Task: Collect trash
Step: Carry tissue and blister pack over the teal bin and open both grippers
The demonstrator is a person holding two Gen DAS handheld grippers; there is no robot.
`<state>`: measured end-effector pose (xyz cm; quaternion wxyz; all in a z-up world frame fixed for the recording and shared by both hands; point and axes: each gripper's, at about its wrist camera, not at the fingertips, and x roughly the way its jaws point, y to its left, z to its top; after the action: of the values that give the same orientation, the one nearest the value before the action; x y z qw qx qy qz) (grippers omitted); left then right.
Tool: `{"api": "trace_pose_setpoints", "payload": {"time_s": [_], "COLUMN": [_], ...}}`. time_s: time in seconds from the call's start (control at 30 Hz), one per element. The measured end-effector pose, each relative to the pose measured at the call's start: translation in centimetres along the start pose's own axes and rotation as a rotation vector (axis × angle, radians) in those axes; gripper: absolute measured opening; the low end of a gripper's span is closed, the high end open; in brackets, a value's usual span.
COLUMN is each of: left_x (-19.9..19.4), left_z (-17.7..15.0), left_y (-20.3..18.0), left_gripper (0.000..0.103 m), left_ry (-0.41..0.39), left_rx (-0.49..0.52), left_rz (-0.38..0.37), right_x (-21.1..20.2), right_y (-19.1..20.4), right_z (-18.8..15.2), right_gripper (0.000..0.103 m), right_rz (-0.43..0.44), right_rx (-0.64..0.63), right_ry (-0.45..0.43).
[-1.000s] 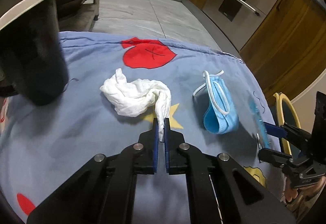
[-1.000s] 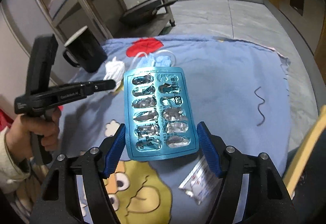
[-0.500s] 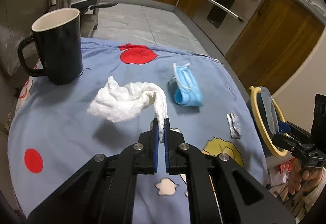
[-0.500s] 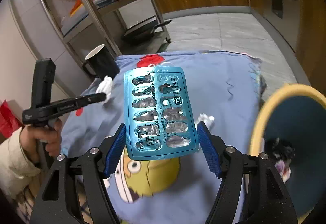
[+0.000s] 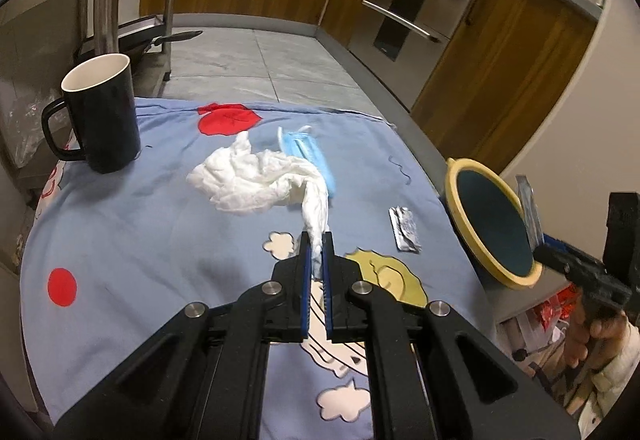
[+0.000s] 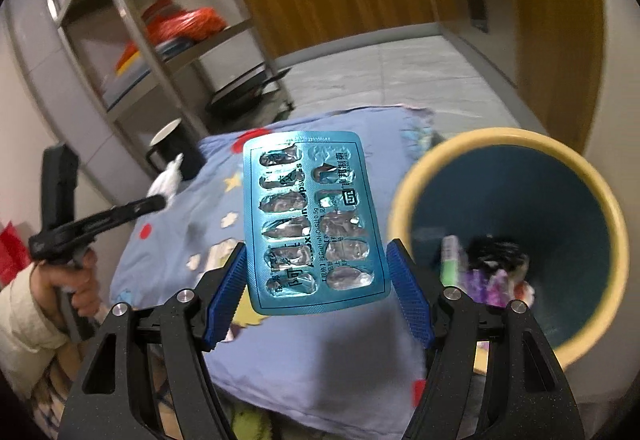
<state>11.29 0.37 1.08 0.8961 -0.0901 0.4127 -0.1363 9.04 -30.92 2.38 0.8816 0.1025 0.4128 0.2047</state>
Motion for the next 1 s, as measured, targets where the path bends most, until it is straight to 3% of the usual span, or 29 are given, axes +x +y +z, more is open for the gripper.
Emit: {"api": "trace_pose_setpoints", "payload": {"time_s": [0.23, 0.47, 0.6, 0.67, 0.8, 0.87, 1.0], "left_x": [-0.7, -0.4, 0.3, 1.1, 2.8, 3.7, 6.1], "left_z": [-1.9, -2.1, -1.2, -0.7, -0.1, 0.0, 0.3], "left_y": [-1.4, -5.2, -8.9, -11.0, -15.5, -17.4, -20.9], "left_gripper": [0.004, 0.004, 0.004, 0.004, 0.004, 0.004, 0.004], "left_ry": [0.029, 0.043, 0.046, 0.056, 0.078, 0.09, 0.119], "left_rx": [0.019, 0.06, 0.109, 0.139, 0.209, 0.24, 0.284], "left_rz": [-0.003, -0.045, -0.095, -0.121, -0.166, -0.181, -0.209], "right_x": [-1.4, -0.1, 0.2, -0.1, -1.0, -1.8, -3.7], "right_y": [-5.1, -10.0, -11.4, -11.6, -11.9, -11.8, -11.9], "right_z": [-0.7, -1.6, -1.5, -1.4, -1.5, -1.8, -1.9], "right_gripper": [0.07, 0.071, 0.073, 0.08, 0.081, 0.089, 0.092], "right_rz": [-0.156, -0.307, -0.314, -0.282, -0.28, -0.289, -0.317], "right_rx": [0.109, 0.237, 0.33, 0.366, 0.383, 0.393, 0.399], "right_ry": [-0.028, 0.041, 0.041, 0.016, -0.008, -0.021, -0.061]}}
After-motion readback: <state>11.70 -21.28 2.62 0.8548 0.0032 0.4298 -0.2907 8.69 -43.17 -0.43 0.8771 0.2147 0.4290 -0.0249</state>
